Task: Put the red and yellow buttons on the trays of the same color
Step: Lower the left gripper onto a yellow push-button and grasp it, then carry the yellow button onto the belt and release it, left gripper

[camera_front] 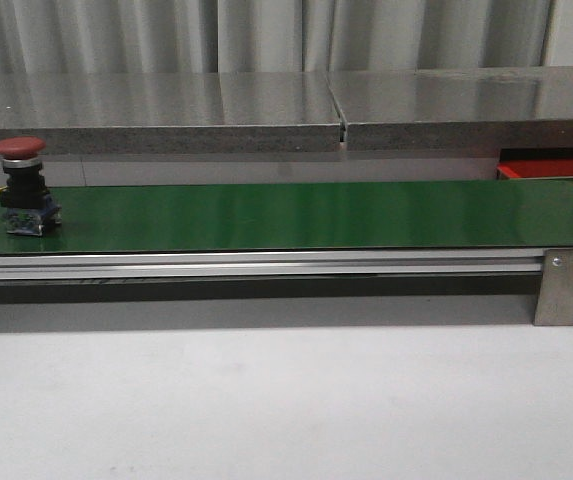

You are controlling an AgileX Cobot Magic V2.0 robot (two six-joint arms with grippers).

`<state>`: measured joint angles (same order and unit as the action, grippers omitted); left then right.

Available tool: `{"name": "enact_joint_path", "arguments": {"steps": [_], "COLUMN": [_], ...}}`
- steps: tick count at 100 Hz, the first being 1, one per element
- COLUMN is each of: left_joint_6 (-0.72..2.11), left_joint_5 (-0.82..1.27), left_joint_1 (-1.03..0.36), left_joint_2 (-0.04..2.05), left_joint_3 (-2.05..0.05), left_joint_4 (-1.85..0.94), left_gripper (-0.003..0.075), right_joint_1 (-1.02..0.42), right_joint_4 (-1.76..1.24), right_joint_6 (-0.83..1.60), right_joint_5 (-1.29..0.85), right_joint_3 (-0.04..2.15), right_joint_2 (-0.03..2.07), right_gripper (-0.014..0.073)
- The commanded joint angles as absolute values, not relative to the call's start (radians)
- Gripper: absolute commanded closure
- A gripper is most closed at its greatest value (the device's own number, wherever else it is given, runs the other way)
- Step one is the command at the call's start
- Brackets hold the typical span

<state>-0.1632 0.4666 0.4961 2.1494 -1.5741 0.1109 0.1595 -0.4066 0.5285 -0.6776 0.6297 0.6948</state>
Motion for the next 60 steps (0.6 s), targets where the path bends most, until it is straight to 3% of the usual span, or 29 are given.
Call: {"name": "enact_joint_path", "arguments": {"steps": [1, 60], "left_joint_6": [-0.178, -0.220], "left_joint_5": [0.456, 0.602], "left_joint_1": [0.498, 0.410], "left_joint_2": [2.058, 1.743], "left_joint_3": [-1.606, -1.603], "left_joint_4": [0.109, 0.029], "left_gripper": [0.0741, 0.0739], "right_joint_1": [0.159, 0.159], "right_joint_4": [-0.424, -0.424], "right_joint_6": [0.539, 0.539], "right_joint_5": [-0.623, -0.623], "right_joint_3": [0.653, 0.653], "right_joint_2": [0.688, 0.688], "right_gripper": [0.0662, 0.0662]}}
